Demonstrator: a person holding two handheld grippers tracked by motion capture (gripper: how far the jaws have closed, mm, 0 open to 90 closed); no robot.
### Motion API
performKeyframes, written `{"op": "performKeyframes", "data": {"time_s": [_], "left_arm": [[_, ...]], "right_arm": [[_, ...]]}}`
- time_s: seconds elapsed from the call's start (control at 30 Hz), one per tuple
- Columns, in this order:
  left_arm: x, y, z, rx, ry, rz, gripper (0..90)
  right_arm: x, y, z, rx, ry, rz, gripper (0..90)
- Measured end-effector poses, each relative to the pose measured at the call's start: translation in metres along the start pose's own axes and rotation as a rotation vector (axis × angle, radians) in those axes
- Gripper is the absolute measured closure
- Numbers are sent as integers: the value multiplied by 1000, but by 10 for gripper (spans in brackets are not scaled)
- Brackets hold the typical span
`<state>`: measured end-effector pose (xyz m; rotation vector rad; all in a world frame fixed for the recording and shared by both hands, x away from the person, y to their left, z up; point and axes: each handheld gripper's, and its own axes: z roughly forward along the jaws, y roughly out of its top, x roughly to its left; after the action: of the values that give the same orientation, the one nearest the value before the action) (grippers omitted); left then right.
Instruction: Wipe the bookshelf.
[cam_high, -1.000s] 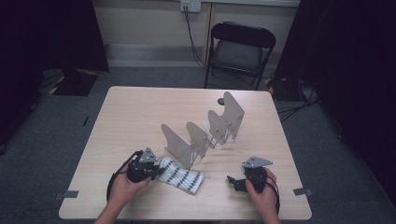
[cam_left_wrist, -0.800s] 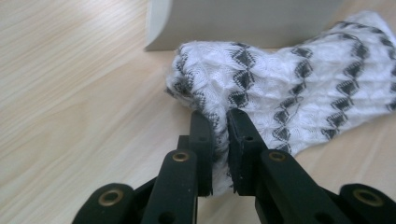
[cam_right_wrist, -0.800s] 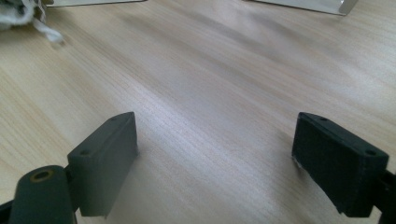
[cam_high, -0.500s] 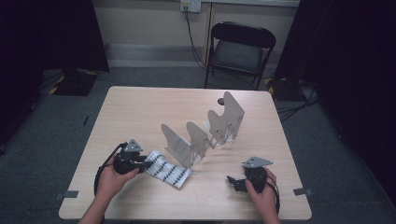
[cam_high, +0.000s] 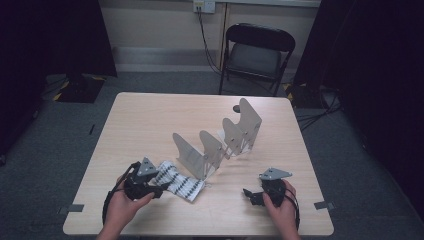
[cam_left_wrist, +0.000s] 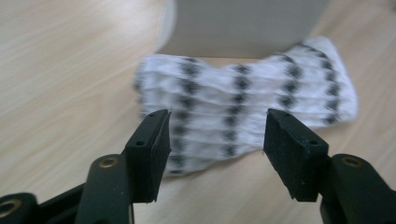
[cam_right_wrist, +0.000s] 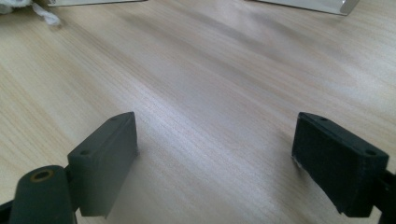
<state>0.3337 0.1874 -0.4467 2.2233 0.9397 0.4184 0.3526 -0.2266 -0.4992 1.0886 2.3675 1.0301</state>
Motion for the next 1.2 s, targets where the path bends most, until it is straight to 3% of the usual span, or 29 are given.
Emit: {"op": "performKeyframes", "data": {"time_s": [0.13, 0.17, 0.3, 0.37, 0.63, 0.8, 0.97, 1.2], "left_arm": [[-8, -3, 8, -15, -1, -23, 331], [-9, -4, 12, -3, -18, -31, 329], [-9, -9, 26, 33, -17, -22, 324], [-7, -10, 31, 46, -5, -12, 284], [8, -7, 48, 38, -9, -59, 244], [8, -1, 48, 25, -4, -59, 237], [6, 3, 42, -8, -33, -70, 243], [4, 4, 52, -22, -15, -45, 191]], "right_arm": [[0, 0, 0, 0, 0, 0, 134], [0, 0, 0, 0, 0, 0, 134], [0, 0, 0, 1, -2, -1, 134], [0, 0, 0, 1, -2, -1, 134], [0, 0, 0, 1, 0, -3, 135], [1, 0, 0, 1, 2, -3, 134], [1, 0, 0, 0, 3, -4, 134], [1, 0, 0, 2, 4, -4, 135]]}}
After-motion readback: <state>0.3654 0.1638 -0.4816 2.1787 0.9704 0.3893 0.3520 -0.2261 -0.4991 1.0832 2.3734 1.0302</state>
